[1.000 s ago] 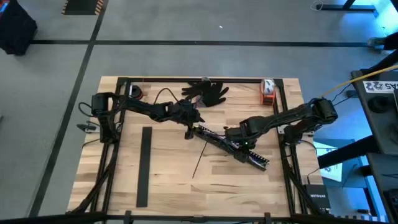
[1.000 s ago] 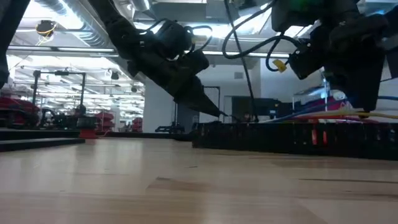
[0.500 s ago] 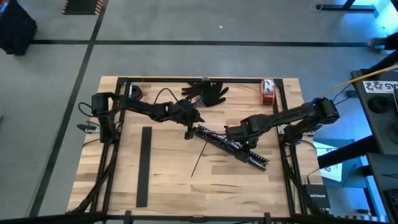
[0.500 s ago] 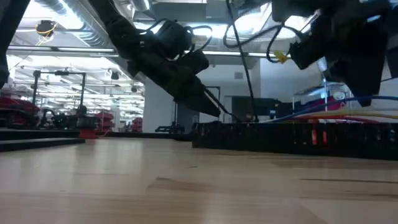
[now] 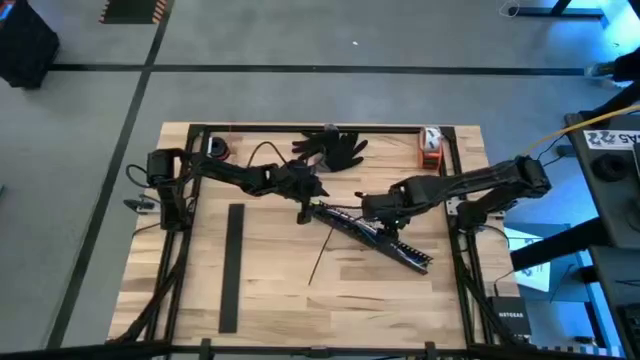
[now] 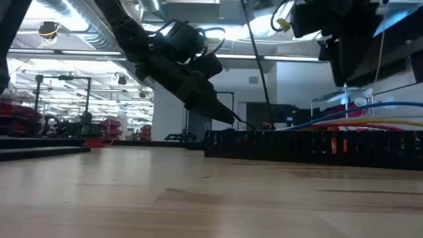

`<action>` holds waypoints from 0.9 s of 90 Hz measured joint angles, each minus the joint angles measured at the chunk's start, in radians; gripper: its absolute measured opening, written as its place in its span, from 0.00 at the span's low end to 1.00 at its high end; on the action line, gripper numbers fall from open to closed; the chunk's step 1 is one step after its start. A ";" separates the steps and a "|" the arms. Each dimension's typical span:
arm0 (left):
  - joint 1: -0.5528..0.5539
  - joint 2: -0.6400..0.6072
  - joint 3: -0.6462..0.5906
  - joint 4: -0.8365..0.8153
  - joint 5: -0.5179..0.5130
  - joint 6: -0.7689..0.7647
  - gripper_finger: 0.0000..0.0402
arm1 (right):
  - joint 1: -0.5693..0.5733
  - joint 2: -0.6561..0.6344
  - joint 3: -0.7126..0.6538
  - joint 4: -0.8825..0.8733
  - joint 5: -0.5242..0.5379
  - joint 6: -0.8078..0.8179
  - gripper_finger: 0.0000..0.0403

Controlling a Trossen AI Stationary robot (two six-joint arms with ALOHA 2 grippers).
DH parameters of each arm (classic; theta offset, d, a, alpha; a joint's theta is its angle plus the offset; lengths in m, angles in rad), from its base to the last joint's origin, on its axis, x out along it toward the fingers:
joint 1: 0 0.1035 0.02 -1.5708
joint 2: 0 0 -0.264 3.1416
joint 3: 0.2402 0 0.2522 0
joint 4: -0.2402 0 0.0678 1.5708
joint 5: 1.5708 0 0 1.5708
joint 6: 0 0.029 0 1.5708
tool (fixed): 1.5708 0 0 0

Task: Ziptie cables
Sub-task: Put the cable wires into the cable duct

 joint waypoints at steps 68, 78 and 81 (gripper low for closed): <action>0.000 0.000 0.000 0.002 0.000 0.005 0.47 | 0.001 0.010 -0.329 0.450 -0.011 0.156 0.04; 0.000 0.000 0.000 0.001 0.000 0.006 0.47 | 0.001 0.010 -0.364 0.488 -0.012 0.177 0.04; 0.000 0.000 0.000 0.001 0.000 0.006 0.47 | 0.001 0.010 -0.371 0.491 -0.012 0.182 0.04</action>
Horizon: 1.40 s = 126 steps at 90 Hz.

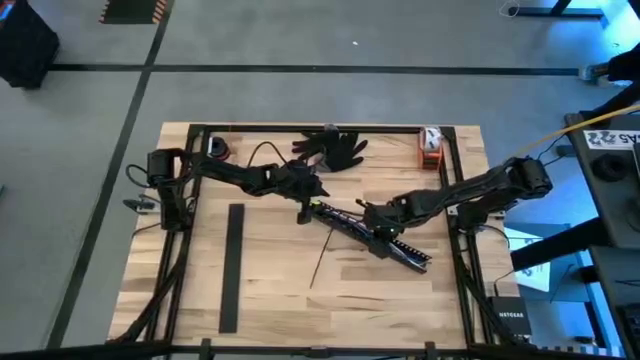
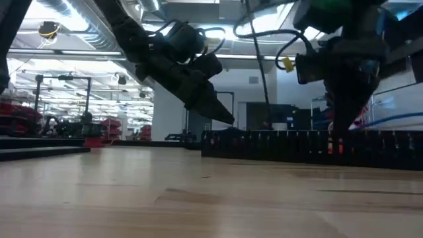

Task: Ziptie cables
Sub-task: Put the cable wires into the cable duct

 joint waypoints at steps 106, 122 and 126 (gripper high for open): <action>0.001 -0.068 0.000 -0.055 -0.039 0.033 0.47 | -0.001 0.107 -0.085 0.287 0.096 -0.062 0.01; 0.001 -0.068 0.000 -0.090 -0.039 0.032 0.47 | -0.001 0.108 -0.066 0.267 0.094 -0.066 0.01; 0.001 -0.072 0.000 -0.105 -0.040 0.034 0.47 | -0.001 0.106 -0.051 0.246 0.091 -0.079 0.01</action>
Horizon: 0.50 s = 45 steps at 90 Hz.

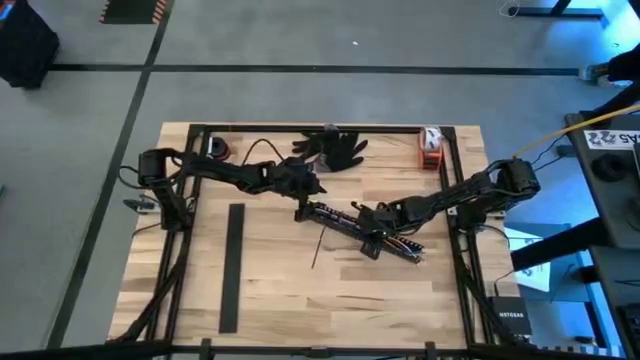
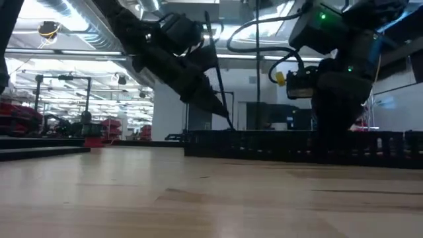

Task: Ziptie cables
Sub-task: Put the cable wires into the cable duct

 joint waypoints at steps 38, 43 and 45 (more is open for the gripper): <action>0.029 -0.024 0.000 -0.048 0.061 0.070 0.47 | 0.000 -0.002 0.152 -0.166 0.037 -0.102 0.01; 0.035 -0.019 0.000 -0.065 0.085 0.069 0.47 | 0.000 -0.002 0.152 -0.162 0.039 -0.103 0.01; 0.039 -0.014 0.000 -0.062 0.091 0.069 0.47 | 0.000 -0.002 0.152 -0.163 0.041 -0.103 0.01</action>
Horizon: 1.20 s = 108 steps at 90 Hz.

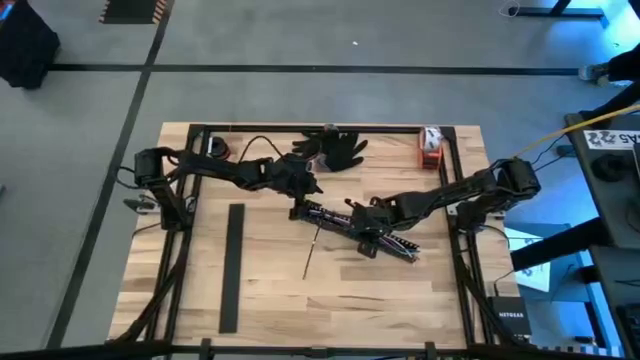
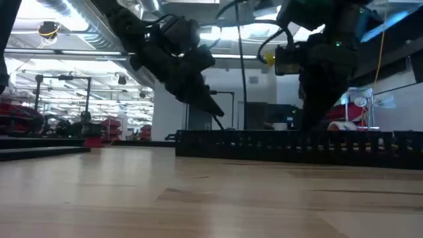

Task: Ziptie cables
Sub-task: Put the cable wires into the cable duct, then close the cable duct

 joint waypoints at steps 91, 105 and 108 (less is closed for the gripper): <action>0.028 0.065 0.000 -0.238 0.044 0.029 0.12 | 0.000 -0.001 0.000 0.115 0.149 -0.029 0.33; 0.028 0.064 0.001 -0.281 0.050 -0.015 0.02 | 0.000 -0.001 0.000 0.114 0.219 -0.084 0.33; 0.028 0.063 0.002 -0.294 0.053 -0.027 0.01 | 0.000 -0.001 0.000 0.115 0.241 -0.085 0.33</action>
